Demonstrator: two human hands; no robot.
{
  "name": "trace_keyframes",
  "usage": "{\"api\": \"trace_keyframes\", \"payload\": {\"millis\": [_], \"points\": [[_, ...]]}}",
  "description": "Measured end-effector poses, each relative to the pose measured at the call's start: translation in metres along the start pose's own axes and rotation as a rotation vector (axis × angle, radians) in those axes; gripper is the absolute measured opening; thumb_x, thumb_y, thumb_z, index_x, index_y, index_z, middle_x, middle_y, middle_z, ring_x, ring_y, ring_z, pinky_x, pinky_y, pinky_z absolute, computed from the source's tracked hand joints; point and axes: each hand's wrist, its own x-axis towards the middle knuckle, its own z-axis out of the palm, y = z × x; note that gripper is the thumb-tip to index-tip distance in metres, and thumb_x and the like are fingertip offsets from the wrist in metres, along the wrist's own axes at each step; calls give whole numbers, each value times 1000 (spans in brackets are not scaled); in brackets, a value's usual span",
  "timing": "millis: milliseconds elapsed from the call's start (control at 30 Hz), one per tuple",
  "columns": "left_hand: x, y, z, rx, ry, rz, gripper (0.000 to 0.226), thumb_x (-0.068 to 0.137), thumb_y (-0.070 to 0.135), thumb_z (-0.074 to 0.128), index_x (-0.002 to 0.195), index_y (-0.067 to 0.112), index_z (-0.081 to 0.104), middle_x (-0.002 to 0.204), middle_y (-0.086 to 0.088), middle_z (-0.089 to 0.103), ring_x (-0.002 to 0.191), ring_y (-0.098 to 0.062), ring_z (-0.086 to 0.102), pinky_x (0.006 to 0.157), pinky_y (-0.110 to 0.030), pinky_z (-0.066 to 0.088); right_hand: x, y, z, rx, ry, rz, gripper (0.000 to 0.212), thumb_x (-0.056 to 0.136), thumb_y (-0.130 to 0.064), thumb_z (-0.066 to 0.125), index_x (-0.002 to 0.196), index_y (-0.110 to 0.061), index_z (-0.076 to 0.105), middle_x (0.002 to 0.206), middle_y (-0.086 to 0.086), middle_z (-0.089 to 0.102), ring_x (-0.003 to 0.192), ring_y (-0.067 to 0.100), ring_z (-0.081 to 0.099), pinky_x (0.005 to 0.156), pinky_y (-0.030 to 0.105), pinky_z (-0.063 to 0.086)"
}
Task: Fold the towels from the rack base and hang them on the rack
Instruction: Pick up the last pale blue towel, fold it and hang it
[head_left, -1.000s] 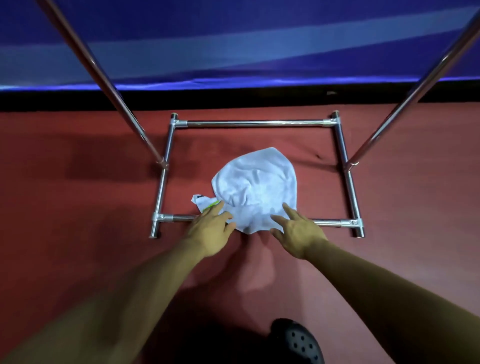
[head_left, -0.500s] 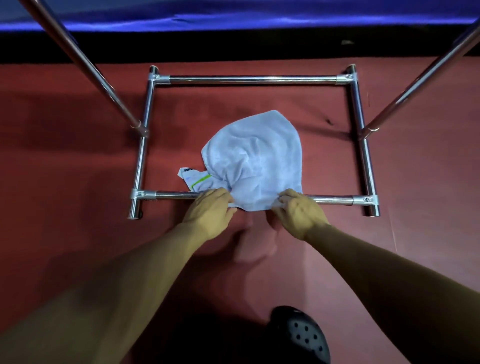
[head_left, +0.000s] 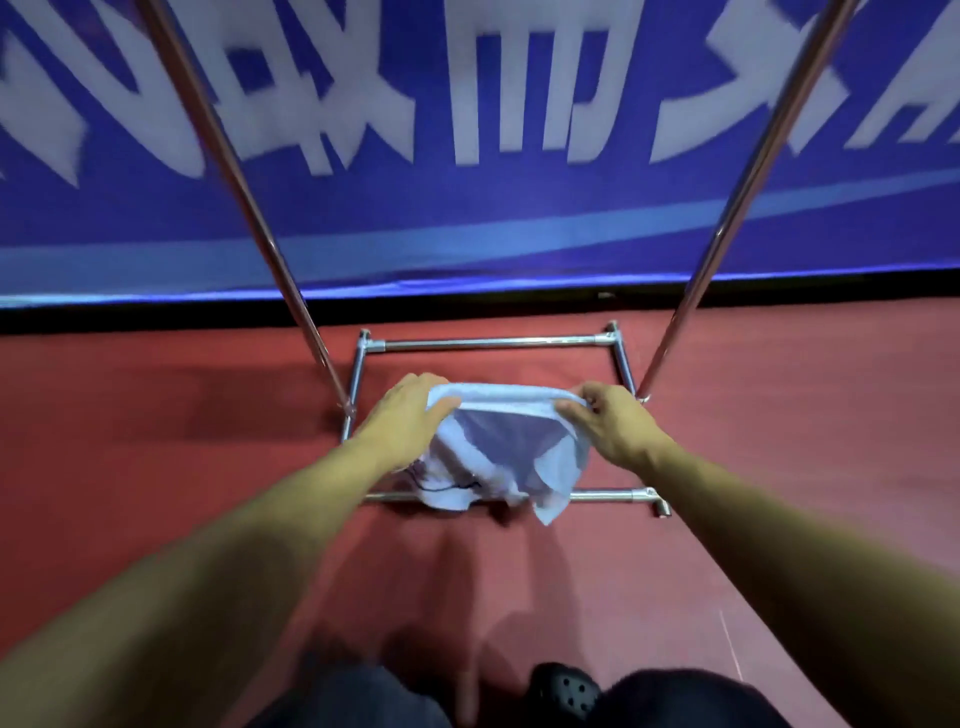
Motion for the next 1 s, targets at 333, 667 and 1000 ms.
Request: {"api": "trace_keyframes", "payload": {"millis": [333,667,1000], "points": [[-128,132,-124,-182,19,9,67,71,76,69,73,9,66,67,4,57,61,-12,48,62,-32,40,-126,-162,-121,326,161,-230,33,101,-31,63,81,-6,70,75,-4,65,70,6,52,69,27,47],[-215,209,-100,-603,-221,-1,64,65,62,87,111,19,75,106,3,79,102,-16,75,101,-43,55,-198,-295,-167,952,61,-367,36,104,-21,59,138,-11,60,116,2,72,100,12,68,87,25,56],[-215,258,-143,-1086,27,54,40,97,43,65,118,9,70,114,-14,76,112,-27,71,107,-46,50,-222,-239,-163,754,-64,-99,69,98,-68,45,154,-27,41,143,2,63,130,27,60,116,52,40]]}}
